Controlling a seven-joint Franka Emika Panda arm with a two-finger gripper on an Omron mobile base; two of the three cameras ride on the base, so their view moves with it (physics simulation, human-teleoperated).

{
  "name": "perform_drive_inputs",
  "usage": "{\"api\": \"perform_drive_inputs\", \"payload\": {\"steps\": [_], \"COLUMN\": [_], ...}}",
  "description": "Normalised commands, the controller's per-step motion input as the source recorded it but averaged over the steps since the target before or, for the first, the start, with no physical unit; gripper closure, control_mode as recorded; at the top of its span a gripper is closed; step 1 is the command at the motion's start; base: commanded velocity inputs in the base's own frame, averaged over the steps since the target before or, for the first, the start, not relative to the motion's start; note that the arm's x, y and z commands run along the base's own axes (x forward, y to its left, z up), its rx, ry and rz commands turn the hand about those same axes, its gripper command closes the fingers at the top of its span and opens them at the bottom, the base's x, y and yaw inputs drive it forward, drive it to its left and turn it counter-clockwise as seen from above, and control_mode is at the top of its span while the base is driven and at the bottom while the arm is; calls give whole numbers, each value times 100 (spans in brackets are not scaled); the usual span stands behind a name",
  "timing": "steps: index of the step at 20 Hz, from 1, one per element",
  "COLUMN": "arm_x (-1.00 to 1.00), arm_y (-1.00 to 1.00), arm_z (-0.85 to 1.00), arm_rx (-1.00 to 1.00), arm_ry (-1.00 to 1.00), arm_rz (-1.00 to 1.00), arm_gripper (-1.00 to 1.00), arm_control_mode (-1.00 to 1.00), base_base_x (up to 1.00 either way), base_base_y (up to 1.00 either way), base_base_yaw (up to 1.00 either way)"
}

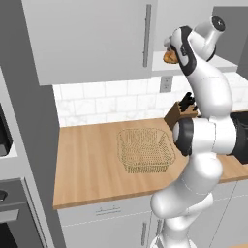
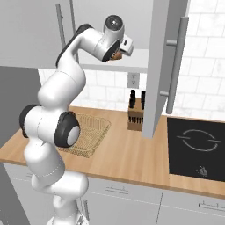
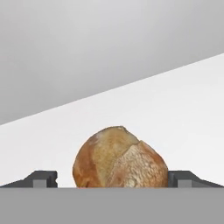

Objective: Open the cabinet, pick up the bread from the cabinet and place it in the basket. Then move the basket to the dining counter.

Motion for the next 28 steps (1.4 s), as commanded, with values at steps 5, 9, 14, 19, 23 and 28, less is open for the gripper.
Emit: {"api": "perform_drive_inputs", "payload": {"steps": [5, 9, 14, 19, 23, 28], "arm_x": [9, 16, 14, 1, -31, -85], "arm_y": [0, 0, 0, 0, 0, 0], "arm_z": [-17, -17, -11, -16, -11, -8], "arm_rx": [0, 0, 0, 0, -1, -3], "arm_ry": [0, 0, 0, 0, -2, -13], "arm_rz": [0, 0, 0, 0, 0, 0], "arm_gripper": [-100, -100, -100, 100, 100, 100], "arm_control_mode": [-100, -100, -100, -100, -100, -100], "base_base_x": [0, 0, 0, 0, 0, 0], "base_base_y": [0, 0, 0, 0, 0, 0], "base_base_yaw": [0, 0, 0, 0, 0, 0]}}
